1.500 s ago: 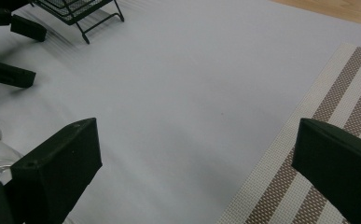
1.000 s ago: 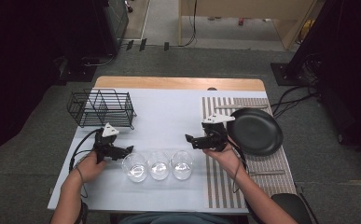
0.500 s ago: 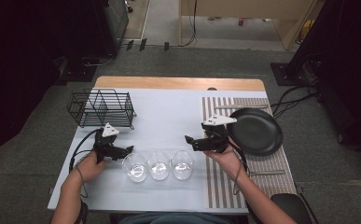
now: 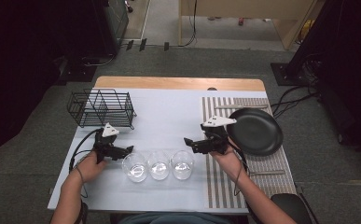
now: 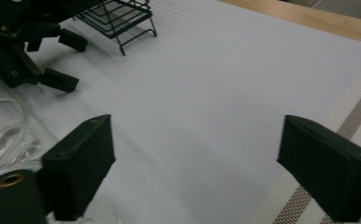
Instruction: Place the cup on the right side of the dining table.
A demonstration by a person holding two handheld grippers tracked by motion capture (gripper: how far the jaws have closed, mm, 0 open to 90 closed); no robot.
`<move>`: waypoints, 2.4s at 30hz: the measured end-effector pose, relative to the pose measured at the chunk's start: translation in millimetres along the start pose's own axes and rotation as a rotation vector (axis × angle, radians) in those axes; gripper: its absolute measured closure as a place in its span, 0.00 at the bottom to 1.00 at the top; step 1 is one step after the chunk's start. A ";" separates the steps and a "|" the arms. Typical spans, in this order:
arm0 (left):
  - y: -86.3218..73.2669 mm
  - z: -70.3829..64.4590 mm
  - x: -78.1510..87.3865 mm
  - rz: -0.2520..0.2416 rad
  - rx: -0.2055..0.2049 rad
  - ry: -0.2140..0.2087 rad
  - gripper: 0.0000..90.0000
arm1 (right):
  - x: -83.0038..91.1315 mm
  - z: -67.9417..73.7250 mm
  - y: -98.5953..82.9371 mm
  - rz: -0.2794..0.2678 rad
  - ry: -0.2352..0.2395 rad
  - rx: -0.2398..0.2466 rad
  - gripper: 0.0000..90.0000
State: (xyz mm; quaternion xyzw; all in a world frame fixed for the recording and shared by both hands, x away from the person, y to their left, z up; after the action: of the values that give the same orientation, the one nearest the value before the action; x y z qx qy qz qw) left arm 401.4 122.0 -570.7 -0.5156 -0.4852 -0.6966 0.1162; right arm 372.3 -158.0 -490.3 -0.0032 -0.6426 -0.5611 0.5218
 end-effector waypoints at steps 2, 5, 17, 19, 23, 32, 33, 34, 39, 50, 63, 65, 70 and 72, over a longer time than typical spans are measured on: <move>0.0 0.0 0.0 0.000 0.000 0.000 0.00 | 0.5 4.5 -1.1 0.002 0.027 0.027 0.00; 0.0 0.0 0.0 0.000 0.000 0.000 0.00 | 1.3 7.4 -1.3 -0.003 0.032 0.035 0.00; 0.0 0.0 0.0 -0.001 0.000 0.000 0.00 | 1.0 13.4 -4.7 0.003 0.054 0.036 0.00; 0.0 0.0 0.0 -0.001 0.000 -0.001 0.00 | 0.7 13.9 -5.5 0.001 0.061 0.039 0.00; 0.0 0.0 0.0 -0.001 0.000 0.000 0.00 | -0.6 16.1 -6.2 0.004 0.073 0.041 0.00; 0.0 0.0 0.0 0.000 0.000 0.000 0.00 | 0.8 21.4 -6.1 -0.010 0.081 0.061 0.00; 0.0 0.0 0.0 0.000 0.000 0.000 0.00 | 0.7 21.9 -6.1 -0.011 0.080 0.062 0.00; 0.0 0.0 0.0 0.000 0.000 0.000 0.00 | 0.4 22.6 -6.4 -0.010 0.081 0.062 0.00; 0.0 -0.1 0.0 0.001 -0.001 0.000 0.00 | -1.1 26.7 -7.9 -0.006 0.089 0.068 0.00; 0.0 -0.1 0.0 0.000 0.000 -0.002 0.00 | 0.7 33.9 -7.1 -0.021 0.101 0.073 0.00; 0.0 -0.2 -0.1 0.000 0.001 -0.002 0.00 | 3.4 46.5 -10.3 -0.043 0.133 0.061 0.00; 0.1 -0.2 -0.1 -0.001 0.001 -0.002 0.00 | 3.4 47.9 -11.1 -0.043 0.125 0.069 0.00; 0.1 -0.2 -0.1 -0.001 0.001 -0.002 0.00 | 1.5 52.0 -14.8 -0.034 0.123 0.082 0.00; 0.1 -0.2 -0.1 -0.001 0.002 -0.003 0.00 | 0.5 54.4 -15.7 -0.034 0.125 0.093 0.00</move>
State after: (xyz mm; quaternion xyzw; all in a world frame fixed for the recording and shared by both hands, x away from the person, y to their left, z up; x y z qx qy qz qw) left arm 401.3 121.8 -570.7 -0.5162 -0.4861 -0.6955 0.1158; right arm 326.6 -124.7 -491.7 0.0671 -0.6342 -0.5384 0.5509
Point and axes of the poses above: each handheld gripper's, and its own axes: x roughly backward along the jaws, y roughly out of its top, z roughly to its left, the point moved 10 cm from there along -x, roughly forward along the jaws, and after that the axes turned 10 degrees about z, right-handed, at the moved point
